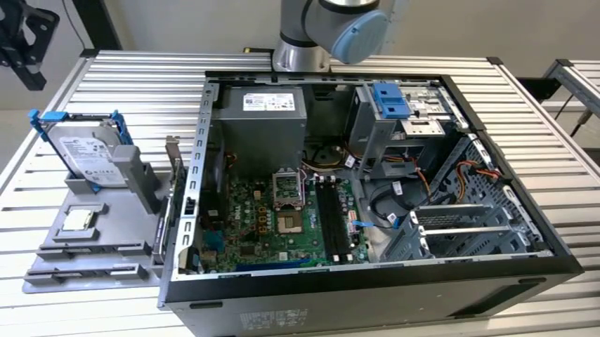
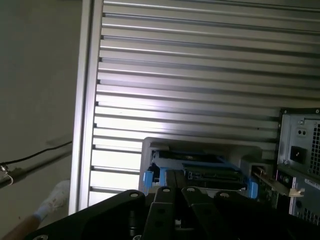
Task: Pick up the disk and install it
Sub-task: 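Reach for the disk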
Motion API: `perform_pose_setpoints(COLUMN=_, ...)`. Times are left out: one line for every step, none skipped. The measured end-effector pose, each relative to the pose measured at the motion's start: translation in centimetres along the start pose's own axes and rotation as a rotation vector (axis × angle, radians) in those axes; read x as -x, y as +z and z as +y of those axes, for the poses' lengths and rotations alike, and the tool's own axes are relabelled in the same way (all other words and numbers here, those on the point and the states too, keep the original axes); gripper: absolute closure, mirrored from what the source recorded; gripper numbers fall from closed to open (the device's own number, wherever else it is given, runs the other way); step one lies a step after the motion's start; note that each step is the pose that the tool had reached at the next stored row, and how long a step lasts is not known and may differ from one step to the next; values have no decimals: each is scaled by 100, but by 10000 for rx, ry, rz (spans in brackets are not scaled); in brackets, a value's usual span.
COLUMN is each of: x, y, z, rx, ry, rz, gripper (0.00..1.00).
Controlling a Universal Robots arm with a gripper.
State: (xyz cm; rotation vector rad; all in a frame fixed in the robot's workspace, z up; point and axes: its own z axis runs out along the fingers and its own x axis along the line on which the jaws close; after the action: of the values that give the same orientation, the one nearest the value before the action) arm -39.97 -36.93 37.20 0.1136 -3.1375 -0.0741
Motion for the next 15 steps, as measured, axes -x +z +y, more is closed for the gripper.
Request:
perform_pose_setpoints(x=2, y=0, z=-10, rx=0, ry=0, rz=1, gripper=100)
perform_pose_setpoints(x=4, y=-1, z=-18, rx=0, ry=0, rz=2, gripper=100)
perform_pose_setpoints(x=8, y=-1, z=-27, rx=0, ry=0, rz=2, gripper=100)
perform_pose_setpoints(x=12, y=-2, z=-37, rx=1, ry=0, rz=5, gripper=100)
perform_pose_setpoints(x=18, y=-2, z=-46, rx=1, ry=0, rz=6, gripper=100)
perform_pose_setpoints(x=19, y=-2, z=-54, rx=1, ry=0, rz=7, gripper=100)
perform_pose_setpoints(x=19, y=-2, z=-61, rx=1, ry=1, rz=8, gripper=100)
perform_pose_setpoints(x=19, y=-1, z=-67, rx=1, ry=0, rz=8, gripper=100)
perform_pose_setpoints(x=20, y=0, z=-70, rx=2, ry=0, rz=6, gripper=100)
perform_pose_setpoints(x=20, y=1, z=-71, rx=1, ry=2, rz=8, gripper=100)
perform_pose_setpoints(x=21, y=1, z=-73, rx=1, ry=1, rz=9, gripper=100)
perform_pose_setpoints(x=23, y=1, z=-76, rx=0, ry=0, rz=9, gripper=100)
perform_pose_setpoints(x=25, y=3, z=-77, rx=2, ry=0, rz=7, gripper=100)
perform_pose_setpoints(x=25, y=3, z=-77, rx=2, ry=-1, rz=7, gripper=100)
perform_pose_setpoints(x=25, y=3, z=-77, rx=1, ry=-1, rz=7, gripper=100)
